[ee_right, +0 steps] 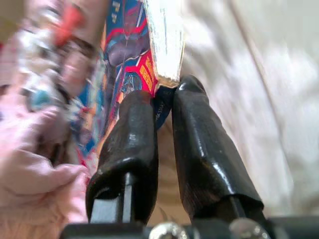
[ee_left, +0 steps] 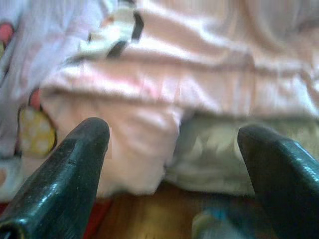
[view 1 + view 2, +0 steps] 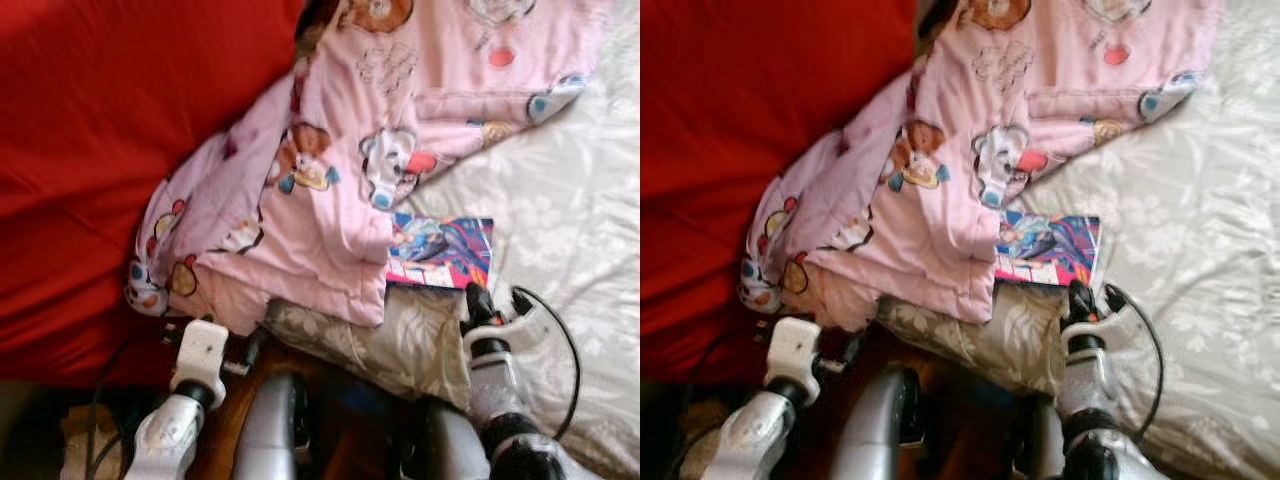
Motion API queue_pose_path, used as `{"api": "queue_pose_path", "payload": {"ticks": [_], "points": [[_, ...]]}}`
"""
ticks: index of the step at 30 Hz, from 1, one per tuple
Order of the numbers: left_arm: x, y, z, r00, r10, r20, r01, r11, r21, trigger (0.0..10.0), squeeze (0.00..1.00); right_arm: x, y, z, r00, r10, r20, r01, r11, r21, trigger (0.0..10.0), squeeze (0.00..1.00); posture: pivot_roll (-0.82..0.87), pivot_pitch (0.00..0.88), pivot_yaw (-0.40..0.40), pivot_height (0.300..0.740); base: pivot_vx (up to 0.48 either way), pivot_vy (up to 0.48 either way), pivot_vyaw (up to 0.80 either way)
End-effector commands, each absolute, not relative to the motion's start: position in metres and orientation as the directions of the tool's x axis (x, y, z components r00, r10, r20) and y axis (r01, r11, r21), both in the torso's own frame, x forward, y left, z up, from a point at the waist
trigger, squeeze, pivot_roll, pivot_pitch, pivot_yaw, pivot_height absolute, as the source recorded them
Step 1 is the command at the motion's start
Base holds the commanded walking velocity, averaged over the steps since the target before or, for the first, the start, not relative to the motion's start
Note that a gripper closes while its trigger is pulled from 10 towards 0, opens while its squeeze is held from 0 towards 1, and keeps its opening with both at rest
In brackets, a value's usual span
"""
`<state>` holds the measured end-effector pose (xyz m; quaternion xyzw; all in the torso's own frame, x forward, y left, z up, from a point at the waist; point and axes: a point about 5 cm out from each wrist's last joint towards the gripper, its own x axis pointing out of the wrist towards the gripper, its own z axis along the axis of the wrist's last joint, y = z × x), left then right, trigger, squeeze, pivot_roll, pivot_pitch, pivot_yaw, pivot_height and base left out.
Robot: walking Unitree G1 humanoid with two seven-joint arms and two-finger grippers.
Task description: Clean up the room
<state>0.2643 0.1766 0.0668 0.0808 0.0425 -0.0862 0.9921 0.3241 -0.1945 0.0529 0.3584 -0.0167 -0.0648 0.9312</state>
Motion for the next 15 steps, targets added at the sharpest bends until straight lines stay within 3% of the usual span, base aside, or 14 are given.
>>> {"api": "queue_pose_path", "payload": {"ticks": [1,9,10,15], "points": [[0.258,0.192,0.048,0.984,-0.090,-0.157,0.110,0.986,0.124,10.0,0.00,0.317,-0.199,0.051,0.987,-0.162,-0.007,0.133,0.786,0.604,0.0,0.00,0.02,0.097,0.039,0.639,0.000,0.000,0.00],[0.267,0.195,0.026,0.981,0.003,-0.194,0.007,0.999,0.051,10.0,0.00,0.302,-0.200,0.058,0.982,-0.178,0.057,0.133,0.880,0.456,0.0,0.00,-0.04,0.004,0.006,0.639,0.000,0.000,0.00],[0.267,0.194,0.024,0.980,0.002,-0.200,0.008,0.999,0.050,10.0,0.00,0.299,-0.198,0.059,0.985,-0.160,0.065,0.118,0.897,0.425,10.0,0.00,-0.05,0.000,0.000,0.639,0.000,0.000,0.00],[0.261,0.188,0.000,0.957,0.010,-0.289,0.004,0.999,0.048,10.0,0.00,0.279,-0.197,0.032,0.990,-0.138,-0.041,0.143,0.918,0.370,10.0,0.00,-0.06,0.000,-0.034,0.639,0.000,0.000,0.00]]}}
